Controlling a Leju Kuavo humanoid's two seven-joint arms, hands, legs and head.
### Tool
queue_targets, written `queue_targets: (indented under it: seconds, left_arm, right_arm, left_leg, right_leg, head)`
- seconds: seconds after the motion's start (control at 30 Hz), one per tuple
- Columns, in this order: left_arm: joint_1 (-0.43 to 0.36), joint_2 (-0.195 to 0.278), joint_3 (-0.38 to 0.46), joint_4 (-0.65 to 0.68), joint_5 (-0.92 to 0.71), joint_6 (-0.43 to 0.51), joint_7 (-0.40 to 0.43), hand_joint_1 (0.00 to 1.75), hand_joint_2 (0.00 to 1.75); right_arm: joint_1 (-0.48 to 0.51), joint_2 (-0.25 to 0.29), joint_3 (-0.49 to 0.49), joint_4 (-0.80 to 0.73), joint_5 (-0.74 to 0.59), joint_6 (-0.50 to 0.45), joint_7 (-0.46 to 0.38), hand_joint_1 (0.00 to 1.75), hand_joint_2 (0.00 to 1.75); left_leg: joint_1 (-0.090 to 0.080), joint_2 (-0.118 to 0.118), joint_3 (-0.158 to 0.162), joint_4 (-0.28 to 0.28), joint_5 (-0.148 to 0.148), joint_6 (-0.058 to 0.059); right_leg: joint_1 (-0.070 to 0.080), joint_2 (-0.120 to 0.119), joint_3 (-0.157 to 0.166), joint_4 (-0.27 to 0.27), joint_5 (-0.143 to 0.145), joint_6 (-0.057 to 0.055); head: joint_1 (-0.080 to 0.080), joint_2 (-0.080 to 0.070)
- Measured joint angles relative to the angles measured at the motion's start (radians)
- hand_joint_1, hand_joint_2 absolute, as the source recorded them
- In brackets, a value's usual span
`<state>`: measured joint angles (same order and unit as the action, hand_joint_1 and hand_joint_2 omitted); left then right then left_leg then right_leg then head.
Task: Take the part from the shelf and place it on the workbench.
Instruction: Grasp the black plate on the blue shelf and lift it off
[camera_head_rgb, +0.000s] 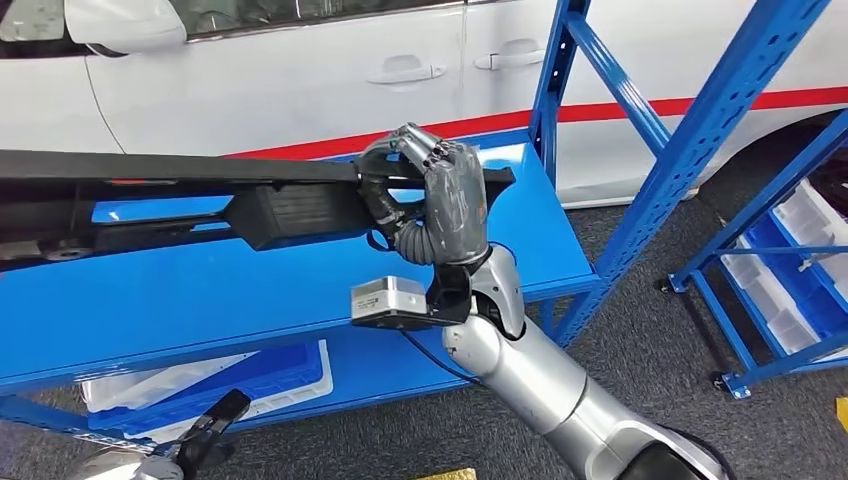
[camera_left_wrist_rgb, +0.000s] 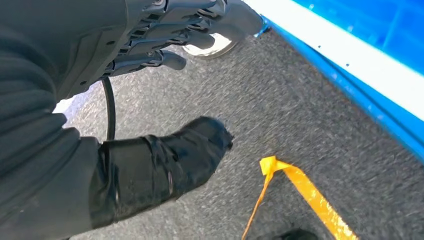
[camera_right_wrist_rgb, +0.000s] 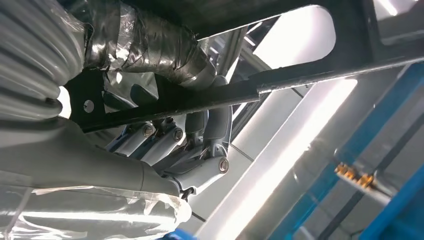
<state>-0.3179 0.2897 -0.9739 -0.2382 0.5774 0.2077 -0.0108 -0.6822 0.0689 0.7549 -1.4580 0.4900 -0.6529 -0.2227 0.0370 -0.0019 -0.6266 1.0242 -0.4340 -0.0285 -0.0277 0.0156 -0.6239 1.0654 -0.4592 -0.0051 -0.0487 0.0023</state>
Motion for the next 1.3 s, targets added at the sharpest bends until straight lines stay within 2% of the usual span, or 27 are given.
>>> queue_targets:
  seconds: [0.07, 0.13, 0.17, 0.2, 0.23, 0.27, 0.3, 0.37, 0.43, 0.5, 0.53, 0.6, 0.67, 0.7, 0.73, 0.77, 0.8, 0.87, 0.93, 1.0, 1.03, 1.1, 1.17, 1.2, 1.23, 1.27, 1.3]
  left_arm:
    - [0.007, 0.002, 0.000, 0.000, 0.000, -0.003, -0.002, 0.00, 1.75]
    - [0.009, 0.004, 0.002, 0.000, 0.000, -0.005, -0.005, 0.00, 1.75]
    - [0.011, 0.004, 0.004, 0.000, 0.001, -0.005, -0.007, 0.00, 1.75]
    - [0.013, 0.005, 0.007, 0.000, 0.002, -0.005, -0.010, 0.00, 1.75]
    - [0.016, 0.006, 0.010, 0.000, 0.004, -0.005, -0.012, 0.00, 1.75]
    - [0.019, 0.007, 0.014, 0.000, 0.006, -0.005, -0.015, 0.00, 1.75]
    - [0.022, 0.009, 0.018, 0.000, 0.009, -0.005, -0.018, 0.00, 1.75]
    - [0.027, 0.018, 0.030, -0.001, 0.016, -0.004, -0.027, 0.00, 1.75]
    - [0.034, 0.027, 0.046, -0.004, 0.025, -0.002, -0.036, 0.00, 1.75]
    - [0.045, 0.033, 0.063, -0.006, 0.033, -0.002, -0.044, 0.00, 1.75]
    - [0.052, 0.035, 0.071, -0.007, 0.036, -0.001, -0.048, 0.00, 1.75]
    - [0.064, 0.038, 0.086, -0.010, 0.041, -0.002, -0.055, 0.00, 1.75]
    - [0.077, 0.040, 0.099, -0.012, 0.043, -0.003, -0.062, 0.00, 1.75]
    - [0.083, 0.041, 0.106, -0.012, 0.044, -0.003, -0.064, 0.00, 1.75]
    - [0.089, 0.043, 0.111, -0.013, 0.045, -0.003, -0.065, 0.00, 1.75]
    - [0.092, 0.045, 0.117, -0.014, 0.045, -0.004, -0.065, 0.00, 1.75]
    - [0.095, 0.046, 0.122, -0.014, 0.046, -0.004, -0.066, 0.00, 1.75]
    - [0.098, 0.052, 0.130, -0.016, 0.045, -0.005, -0.066, 0.00, 1.75]
    - [0.100, 0.058, 0.138, -0.017, 0.040, -0.008, -0.065, 0.00, 1.75]
    - [0.103, 0.064, 0.144, -0.018, 0.031, -0.012, -0.060, 0.00, 1.75]
    - [0.103, 0.065, 0.146, -0.019, 0.025, -0.015, -0.055, 0.00, 1.75]
    - [0.102, 0.066, 0.147, -0.020, 0.013, -0.018, -0.045, 0.00, 1.75]
    - [0.097, 0.066, 0.148, -0.021, 0.006, -0.019, -0.037, 0.00, 1.75]
    - [0.094, 0.066, 0.148, -0.022, 0.004, -0.019, -0.033, 0.00, 1.75]
    - [0.090, 0.066, 0.148, -0.022, 0.003, -0.019, -0.031, 0.00, 1.75]
    - [0.088, 0.066, 0.148, -0.023, 0.003, -0.019, -0.029, 0.00, 1.75]
    - [0.085, 0.066, 0.149, -0.024, 0.003, -0.019, -0.028, 0.00, 1.75]
  right_arm:
    - [0.009, -0.004, 0.000, -0.031, -0.012, 0.008, -0.011, 1.71, 1.75]
    - [0.017, -0.007, 0.000, -0.059, -0.022, 0.013, -0.022, 1.71, 1.75]
    - [0.023, -0.009, 0.000, -0.071, -0.027, 0.016, -0.027, 1.71, 1.75]
    - [0.030, -0.011, 0.000, -0.082, -0.032, 0.019, -0.031, 1.71, 1.75]
    - [0.036, -0.014, 0.000, -0.091, -0.039, 0.021, -0.036, 1.71, 1.75]
    - [0.041, -0.016, 0.000, -0.101, -0.050, 0.025, -0.042, 1.71, 1.75]
    - [0.045, -0.017, 0.000, -0.109, -0.064, 0.028, -0.050, 1.71, 1.75]
    - [0.050, -0.019, 0.000, -0.128, -0.102, 0.038, -0.070, 1.71, 1.75]
    - [0.059, -0.019, 0.000, -0.145, -0.145, 0.046, -0.093, 1.71, 1.75]
    - [0.072, -0.020, 0.000, -0.157, -0.193, 0.056, -0.117, 1.71, 1.75]
    - [0.079, -0.021, 0.000, -0.162, -0.220, 0.063, -0.131, 1.71, 1.75]
    - [0.093, -0.024, 0.000, -0.168, -0.279, 0.080, -0.164, 1.71, 1.75]
    - [0.108, -0.025, 0.000, -0.173, -0.334, 0.094, -0.196, 1.71, 1.75]
    - [0.116, -0.026, 0.000, -0.174, -0.353, 0.097, -0.207, 1.71, 1.75]
    - [0.123, -0.027, 0.000, -0.176, -0.364, 0.099, -0.215, 1.71, 1.75]
    - [0.128, -0.027, 0.000, -0.178, -0.370, 0.099, -0.219, 1.71, 1.75]
    - [0.131, -0.028, 0.000, -0.181, -0.374, 0.099, -0.220, 1.71, 1.75]
    - [0.134, -0.028, 0.000, -0.189, -0.381, 0.099, -0.223, 1.71, 1.75]
    - [0.139, -0.028, 0.000, -0.201, -0.393, 0.099, -0.227, 1.71, 1.75]
    - [0.150, -0.031, 0.000, -0.213, -0.407, 0.099, -0.226, 1.71, 1.75]
    - [0.155, -0.032, 0.000, -0.219, -0.414, 0.098, -0.224, 1.71, 1.75]
    - [0.163, -0.037, 0.000, -0.231, -0.422, 0.097, -0.218, 1.71, 1.75]
    - [0.169, -0.042, 0.000, -0.244, -0.426, 0.097, -0.215, 1.71, 1.75]
    - [0.174, -0.044, 0.000, -0.249, -0.428, 0.097, -0.214, 1.71, 1.75]
    - [0.179, -0.047, 0.000, -0.253, -0.430, 0.096, -0.212, 1.71, 1.75]
    - [0.185, -0.049, 0.000, -0.256, -0.431, 0.096, -0.209, 1.71, 1.75]
    - [0.188, -0.051, 0.000, -0.259, -0.432, 0.096, -0.206, 1.71, 1.75]
  left_leg:
    - [0.003, 0.002, -0.020, 0.049, -0.048, -0.004]
    - [0.001, 0.003, -0.059, 0.169, -0.132, -0.004]
    - [0.000, 0.003, -0.076, 0.229, -0.164, -0.003]
    - [-0.003, 0.003, -0.080, 0.266, -0.177, 0.000]
    - [-0.006, 0.003, -0.067, 0.268, -0.172, 0.006]
    - [-0.011, 0.003, -0.037, 0.233, -0.151, 0.014]
    - [-0.017, 0.003, 0.007, 0.171, -0.126, 0.025]
    - [-0.029, 0.003, 0.087, 0.044, -0.102, 0.044]
    - [-0.038, 0.003, 0.113, -0.008, -0.098, 0.051]
    - [-0.039, 0.004, 0.109, -0.023, -0.076, 0.052]
    - [-0.036, 0.006, 0.107, -0.033, -0.064, 0.055]
    - [-0.028, 0.011, 0.094, -0.046, -0.038, 0.062]
    - [-0.028, 0.011, 0.071, -0.046, -0.019, 0.066]
    - [-0.027, 0.012, 0.059, -0.043, -0.012, 0.064]
    - [-0.026, 0.012, 0.045, -0.039, -0.005, 0.062]
    - [-0.024, 0.012, 0.032, -0.033, 0.001, 0.058]
    - [-0.022, 0.012, 0.018, -0.024, 0.005, 0.053]
    - [-0.020, 0.011, -0.008, -0.004, 0.012, 0.042]
    - [-0.020, 0.009, -0.023, 0.007, 0.022, 0.029]
    - [-0.018, 0.007, -0.031, 0.005, 0.036, 0.016]
    - [-0.015, 0.007, -0.040, 0.010, 0.028, 0.011]
    - [-0.012, 0.007, -0.065, 0.066, -0.041, 0.003]
    - [-0.012, 0.007, -0.090, 0.183, -0.136, -0.001]
    - [-0.013, 0.007, -0.095, 0.238, -0.159, -0.001]
    - [-0.013, 0.007, -0.090, 0.272, -0.158, 0.001]
    - [-0.015, 0.007, -0.071, 0.276, -0.136, 0.004]
    - [-0.017, 0.007, -0.036, 0.248, -0.107, 0.011]
  right_leg:
    - [0.002, -0.001, -0.009, -0.003, 0.011, -0.020]
    - [0.009, -0.003, -0.022, -0.004, 0.021, -0.034]
    - [0.014, -0.003, -0.028, -0.004, 0.026, -0.039]
    - [0.020, -0.004, -0.035, -0.004, 0.031, -0.042]
    - [0.025, -0.004, -0.042, -0.004, 0.037, -0.044]
    - [0.030, -0.003, -0.048, -0.004, 0.043, -0.046]
    - [0.034, -0.003, -0.053, -0.004, 0.049, -0.047]
    - [0.039, -0.003, -0.061, -0.005, 0.061, -0.044]
    - [0.035, -0.004, -0.062, -0.012, 0.075, -0.035]
    - [0.033, -0.003, -0.063, -0.016, 0.084, -0.024]
    - [0.034, -0.003, -0.069, -0.007, 0.071, -0.019]
    - [0.034, -0.002, -0.094, 0.066, -0.007, -0.009]
    - [0.028, -0.004, -0.124, 0.189, -0.095, 0.000]
    - [0.024, -0.005, -0.129, 0.237, -0.111, 0.004]
    - [0.020, -0.006, -0.121, 0.257, -0.106, 0.008]
    - [0.015, -0.007, -0.096, 0.243, -0.084, 0.012]
    - [0.011, -0.007, -0.054, 0.197, -0.059, 0.016]
    - [0.008, -0.005, 0.038, 0.069, -0.047, 0.018]
    - [0.012, -0.002, 0.075, 0.000, -0.060, 0.009]
    - [0.014, -0.003, 0.064, -0.007, -0.046, -0.009]
    - [0.014, -0.004, 0.056, -0.010, -0.036, -0.019]
    - [0.011, -0.007, 0.033, -0.016, -0.012, -0.035]
    - [0.015, -0.007, 0.006, -0.016, 0.009, -0.042]
    - [0.018, -0.007, -0.008, -0.015, 0.019, -0.043]
    - [0.021, -0.007, -0.022, -0.014, 0.030, -0.043]
    - [0.023, -0.007, -0.037, -0.013, 0.041, -0.043]
    - [0.026, -0.006, -0.051, -0.011, 0.051, -0.043]
  head:
    - [-0.002, 0.000]
    - [-0.005, 0.000]
    - [-0.005, 0.000]
    - [-0.006, 0.000]
    - [-0.005, 0.000]
    - [-0.005, 0.000]
    - [-0.005, 0.000]
    - [-0.004, 0.000]
    - [-0.006, 0.000]
    - [-0.010, 0.000]
    - [-0.009, 0.000]
    - [-0.005, 0.000]
    - [-0.002, 0.000]
    - [-0.002, 0.000]
    - [-0.002, 0.000]
    - [-0.002, 0.000]
    - [-0.002, 0.000]
    - [-0.001, 0.000]
    - [-0.001, 0.000]
    - [-0.001, 0.000]
    - [-0.002, 0.000]
    - [-0.005, 0.000]
    - [-0.008, 0.000]
    - [-0.009, 0.000]
    - [-0.008, 0.000]
    - [-0.008, 0.000]
    - [-0.008, 0.000]
